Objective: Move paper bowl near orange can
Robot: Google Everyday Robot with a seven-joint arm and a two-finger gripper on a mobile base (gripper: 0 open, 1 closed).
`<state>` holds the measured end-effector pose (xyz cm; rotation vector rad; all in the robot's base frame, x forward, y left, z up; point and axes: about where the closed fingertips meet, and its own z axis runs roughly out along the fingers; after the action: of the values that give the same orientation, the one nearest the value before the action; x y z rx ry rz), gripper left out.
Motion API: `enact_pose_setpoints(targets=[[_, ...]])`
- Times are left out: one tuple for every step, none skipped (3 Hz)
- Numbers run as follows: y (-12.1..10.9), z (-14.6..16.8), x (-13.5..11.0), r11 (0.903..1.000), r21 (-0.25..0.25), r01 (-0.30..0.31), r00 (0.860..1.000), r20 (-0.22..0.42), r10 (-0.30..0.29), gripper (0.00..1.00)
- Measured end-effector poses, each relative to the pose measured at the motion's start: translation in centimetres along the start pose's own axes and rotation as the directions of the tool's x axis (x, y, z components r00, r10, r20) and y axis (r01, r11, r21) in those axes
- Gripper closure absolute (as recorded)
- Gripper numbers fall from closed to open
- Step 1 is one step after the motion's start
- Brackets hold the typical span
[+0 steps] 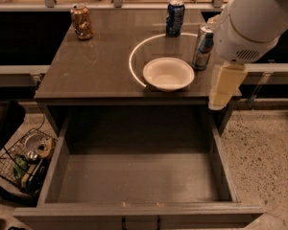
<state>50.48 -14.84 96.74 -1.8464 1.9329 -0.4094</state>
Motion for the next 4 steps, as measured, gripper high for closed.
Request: enact_pose_setpoints(targets=[[0.1,2.5,0.2,0.9995,0.019,-0.023,1.000,0.016,0.023,0.00],[0.0,6.4,0.9,0.9981,0.044,-0.044,0.998,0.042,0.042,0.00],[-0.3,9.5,1.2,0.9969,0.065,-0.046,0.997,0.072,0.041,0.00],[-1.9,10.9,0.6,0.9951,0.097,-0.016,0.995,0.100,0.007,0.00]])
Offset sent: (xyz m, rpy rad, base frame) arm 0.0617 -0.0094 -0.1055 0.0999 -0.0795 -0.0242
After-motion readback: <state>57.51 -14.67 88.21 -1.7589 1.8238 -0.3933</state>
